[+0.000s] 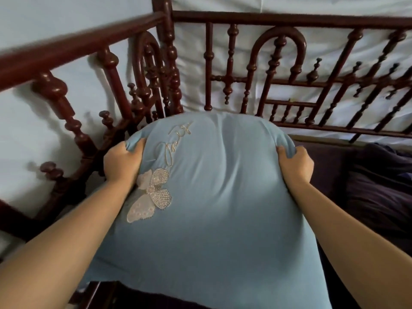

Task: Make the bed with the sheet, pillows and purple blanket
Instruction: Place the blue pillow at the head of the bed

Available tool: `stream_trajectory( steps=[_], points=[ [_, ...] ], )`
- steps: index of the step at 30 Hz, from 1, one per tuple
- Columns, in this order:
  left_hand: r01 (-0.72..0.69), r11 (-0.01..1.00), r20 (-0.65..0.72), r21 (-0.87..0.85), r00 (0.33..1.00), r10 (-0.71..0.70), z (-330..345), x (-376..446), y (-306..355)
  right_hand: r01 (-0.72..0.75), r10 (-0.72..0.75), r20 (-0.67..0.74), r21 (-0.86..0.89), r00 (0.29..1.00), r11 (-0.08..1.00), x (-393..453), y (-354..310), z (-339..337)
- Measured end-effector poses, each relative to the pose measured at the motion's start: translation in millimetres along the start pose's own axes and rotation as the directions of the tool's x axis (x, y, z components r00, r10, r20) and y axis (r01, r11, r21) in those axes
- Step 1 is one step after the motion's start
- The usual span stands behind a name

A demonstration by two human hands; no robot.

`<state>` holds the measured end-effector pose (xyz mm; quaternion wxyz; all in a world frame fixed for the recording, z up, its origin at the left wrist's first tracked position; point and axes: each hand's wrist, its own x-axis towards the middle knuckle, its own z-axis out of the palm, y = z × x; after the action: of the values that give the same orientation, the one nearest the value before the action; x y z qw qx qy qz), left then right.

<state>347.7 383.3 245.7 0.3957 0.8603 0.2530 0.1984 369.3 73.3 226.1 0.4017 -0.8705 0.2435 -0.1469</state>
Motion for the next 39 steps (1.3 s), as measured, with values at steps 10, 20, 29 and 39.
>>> stream_trajectory(
  steps=[10, 20, 29, 39],
  points=[
    [-0.239, 0.812, 0.291, 0.532, 0.953, 0.09, 103.8, 34.9, -57.2, -0.045, 0.176, 0.77, -0.189, 0.613, 0.981, -22.1, 77.6, 126.6],
    [-0.666, 0.464, 0.805, 0.584, 0.549, -0.225, 143.2, -32.7, -119.5, -0.134, 0.377, 0.725, -0.371, 0.577, 0.919, -54.6, 170.6, 131.6],
    [0.755, 0.496, 0.518, 0.429, 0.244, -0.82, 158.6, -85.4, -195.7, -0.521, 0.534, 0.606, -0.219, 0.59, 0.825, -97.7, 228.9, 157.8],
    [0.817, 0.525, 0.321, -0.237, 0.576, -0.752, 176.9, -89.9, -203.7, -0.386, 0.432, 0.586, -0.21, 0.686, 0.898, -78.8, 209.4, 152.8]
  ],
)
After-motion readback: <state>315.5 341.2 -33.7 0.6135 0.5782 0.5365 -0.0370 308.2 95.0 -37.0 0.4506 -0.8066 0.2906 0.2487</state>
